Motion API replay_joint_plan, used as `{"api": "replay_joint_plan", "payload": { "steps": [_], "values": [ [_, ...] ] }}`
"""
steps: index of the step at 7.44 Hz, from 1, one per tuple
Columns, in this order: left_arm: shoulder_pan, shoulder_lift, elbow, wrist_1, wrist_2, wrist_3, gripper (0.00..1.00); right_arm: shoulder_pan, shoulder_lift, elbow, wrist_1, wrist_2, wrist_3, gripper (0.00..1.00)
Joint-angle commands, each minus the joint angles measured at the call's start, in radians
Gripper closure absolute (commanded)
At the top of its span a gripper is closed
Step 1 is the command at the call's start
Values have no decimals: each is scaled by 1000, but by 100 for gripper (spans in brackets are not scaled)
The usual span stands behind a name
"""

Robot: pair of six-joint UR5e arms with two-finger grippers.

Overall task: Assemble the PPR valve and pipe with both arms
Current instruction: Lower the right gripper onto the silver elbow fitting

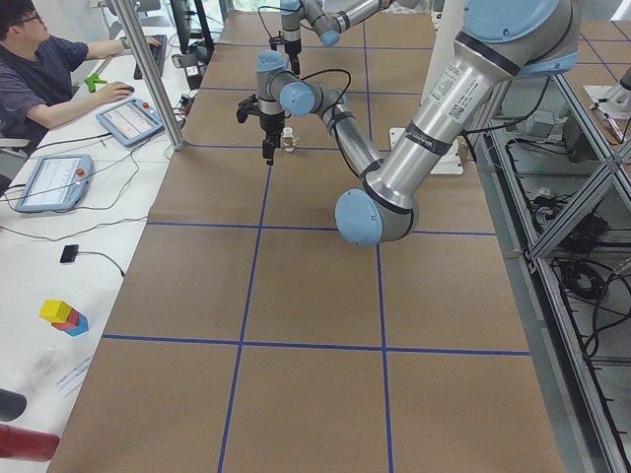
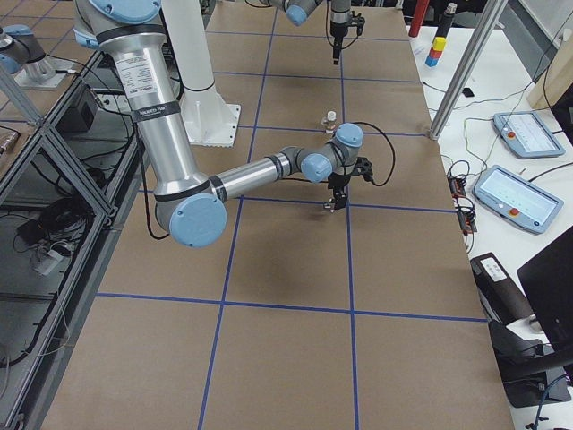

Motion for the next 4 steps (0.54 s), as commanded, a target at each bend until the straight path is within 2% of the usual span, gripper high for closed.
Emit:
{"api": "replay_joint_plan", "payload": {
  "steps": [1, 2, 4],
  "values": [
    [0, 0, 7, 0, 0, -1, 0, -10, 2, -16, 0, 0, 0, 7],
    [0, 1, 10, 0, 0, -1, 0, -10, 0, -16, 0, 3, -1, 8],
    [0, 0, 10, 0, 0, -1, 0, -12, -1, -17, -5, 6, -1, 15]
  ]
}}
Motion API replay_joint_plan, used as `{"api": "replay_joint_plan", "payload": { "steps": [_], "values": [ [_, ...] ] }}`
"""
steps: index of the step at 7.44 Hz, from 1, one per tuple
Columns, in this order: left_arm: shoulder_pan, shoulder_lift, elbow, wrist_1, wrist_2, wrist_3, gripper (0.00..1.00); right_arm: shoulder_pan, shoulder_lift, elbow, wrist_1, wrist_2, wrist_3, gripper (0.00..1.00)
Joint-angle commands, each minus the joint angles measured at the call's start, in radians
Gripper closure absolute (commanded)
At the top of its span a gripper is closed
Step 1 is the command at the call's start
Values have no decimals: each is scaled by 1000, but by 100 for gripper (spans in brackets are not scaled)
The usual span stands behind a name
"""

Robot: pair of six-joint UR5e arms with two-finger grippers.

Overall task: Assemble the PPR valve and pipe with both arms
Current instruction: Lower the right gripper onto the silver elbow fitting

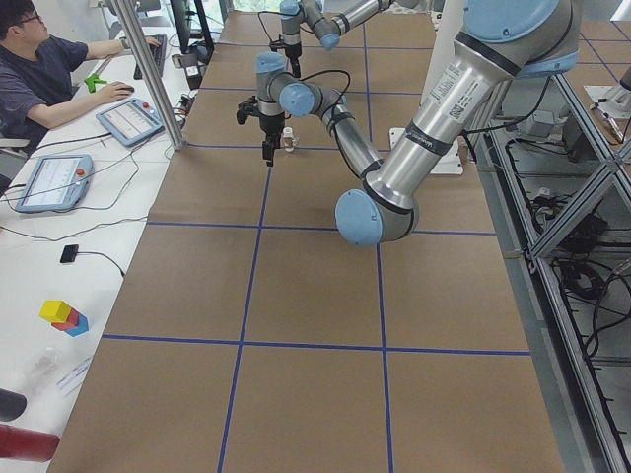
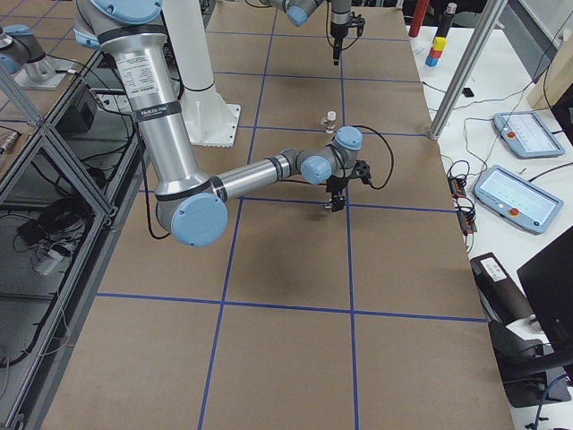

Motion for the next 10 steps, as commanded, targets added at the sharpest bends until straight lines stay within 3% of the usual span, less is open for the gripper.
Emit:
{"api": "replay_joint_plan", "payload": {
  "steps": [1, 7, 10],
  "values": [
    [2, -1, 1, 0, -2, 0, 0, -1, -3, -2, -6, 4, 0, 21],
    [0, 1, 1, 0, -2, 0, 0, -1, -1, -2, -8, 4, 0, 40],
    [0, 1, 5, 0, -2, -2, 0, -3, 0, -8, -8, 2, -3, 41]
  ]
}}
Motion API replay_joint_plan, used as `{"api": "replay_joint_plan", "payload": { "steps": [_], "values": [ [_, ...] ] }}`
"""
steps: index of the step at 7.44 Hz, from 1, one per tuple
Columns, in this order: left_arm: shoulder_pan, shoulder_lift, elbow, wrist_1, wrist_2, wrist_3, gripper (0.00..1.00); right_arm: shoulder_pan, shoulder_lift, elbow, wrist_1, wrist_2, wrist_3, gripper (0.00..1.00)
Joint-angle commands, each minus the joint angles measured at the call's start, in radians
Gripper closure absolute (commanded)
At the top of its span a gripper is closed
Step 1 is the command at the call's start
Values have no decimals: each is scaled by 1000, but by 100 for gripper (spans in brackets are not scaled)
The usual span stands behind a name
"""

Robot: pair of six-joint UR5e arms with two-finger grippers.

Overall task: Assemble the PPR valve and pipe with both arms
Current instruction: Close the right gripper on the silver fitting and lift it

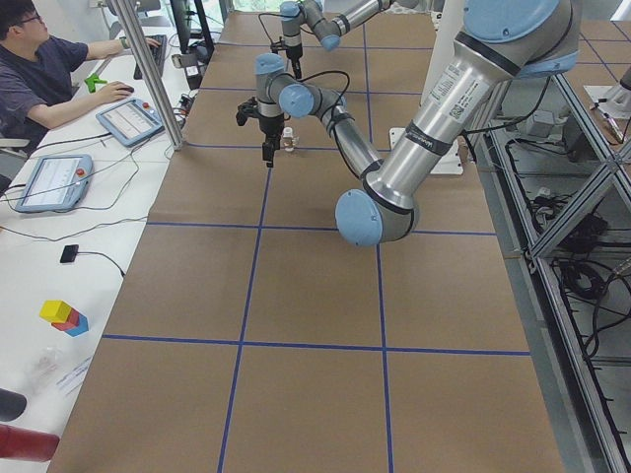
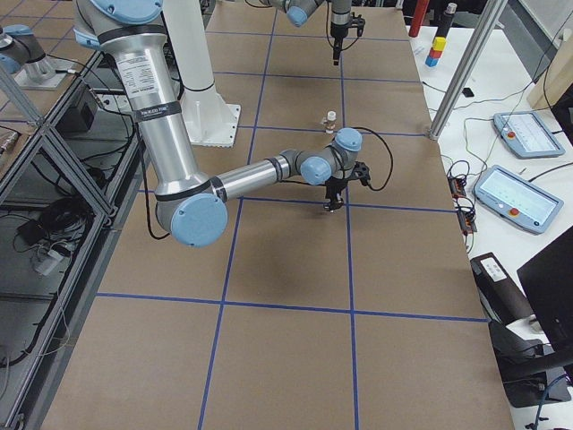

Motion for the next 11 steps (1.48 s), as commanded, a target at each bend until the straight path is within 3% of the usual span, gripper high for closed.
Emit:
{"api": "replay_joint_plan", "payload": {
  "steps": [1, 4, 6, 7, 8, 9, 11],
  "values": [
    [2, 0, 2, 0, 0, -2, 0, 0, 1, -8, 5, 1, -3, 43],
    [2, -2, 3, 0, 0, -10, 0, 0, 1, -8, 0, 2, -5, 45],
    [2, -2, 3, 0, 0, -10, 0, 1, -1, -8, 3, 2, -5, 54],
    [2, -2, 3, 0, 0, -10, 0, 1, 1, -8, 2, 1, 3, 64],
    [2, 0, 3, 0, 0, -8, 0, 0, 1, -8, 0, 1, 3, 85],
    [2, 0, 3, 0, 0, -8, 0, 1, 3, -5, 3, 1, 1, 100],
    [0, 0, 3, 0, 0, -7, 0, 33, 9, 13, 0, 11, 1, 100]
  ]
}}
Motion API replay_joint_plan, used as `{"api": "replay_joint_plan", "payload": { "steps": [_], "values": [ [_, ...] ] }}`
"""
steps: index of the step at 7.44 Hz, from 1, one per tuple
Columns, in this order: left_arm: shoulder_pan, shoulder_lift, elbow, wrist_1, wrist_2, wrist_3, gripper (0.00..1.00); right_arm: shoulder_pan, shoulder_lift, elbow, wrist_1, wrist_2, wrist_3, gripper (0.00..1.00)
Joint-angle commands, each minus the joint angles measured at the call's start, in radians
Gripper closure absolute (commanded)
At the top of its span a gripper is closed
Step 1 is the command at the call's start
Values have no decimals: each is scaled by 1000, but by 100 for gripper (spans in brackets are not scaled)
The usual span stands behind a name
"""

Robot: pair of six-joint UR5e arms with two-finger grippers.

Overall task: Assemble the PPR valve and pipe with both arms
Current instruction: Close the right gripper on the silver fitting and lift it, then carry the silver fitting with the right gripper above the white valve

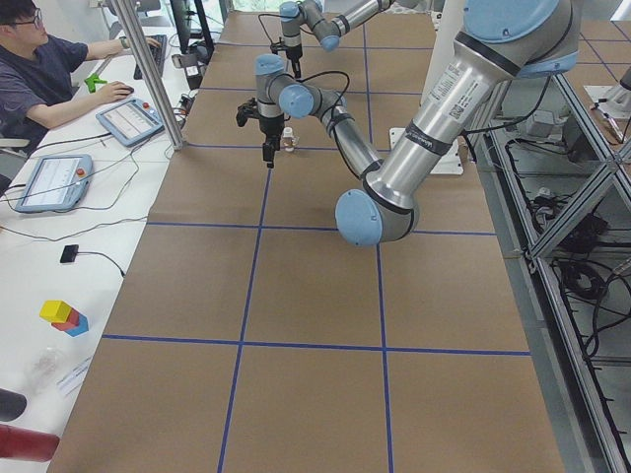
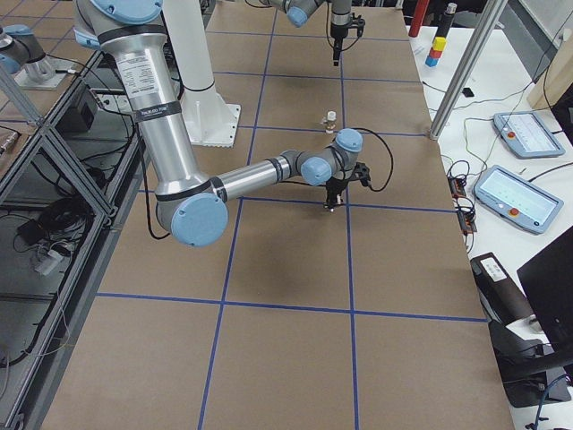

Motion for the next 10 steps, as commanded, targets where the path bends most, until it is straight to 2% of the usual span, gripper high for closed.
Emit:
{"api": "replay_joint_plan", "payload": {
  "steps": [1, 2, 4, 5, 7, 8, 10],
  "values": [
    [-1, 2, 0, 0, 0, 1, 0, 58, 6, 22, -11, 37, 0, 100],
    [-1, 2, -1, 0, 0, 1, 0, 91, 26, 31, -34, 66, 0, 100],
    [-2, 28, -15, -12, -2, 16, 0, 116, 170, 56, -255, 71, 14, 100],
    [-13, 41, -32, -15, -2, 70, 0, 116, 246, 55, -311, 73, 77, 100],
    [-43, 98, -64, -34, -2, 131, 0, 62, 392, 30, -312, 70, 370, 100],
    [-50, 123, -64, -40, -2, 165, 0, 20, 466, -2, -313, 62, 462, 100],
    [-51, 199, -60, -153, -3, 167, 0, -70, 622, -111, -315, 10, 585, 100]
  ]
}}
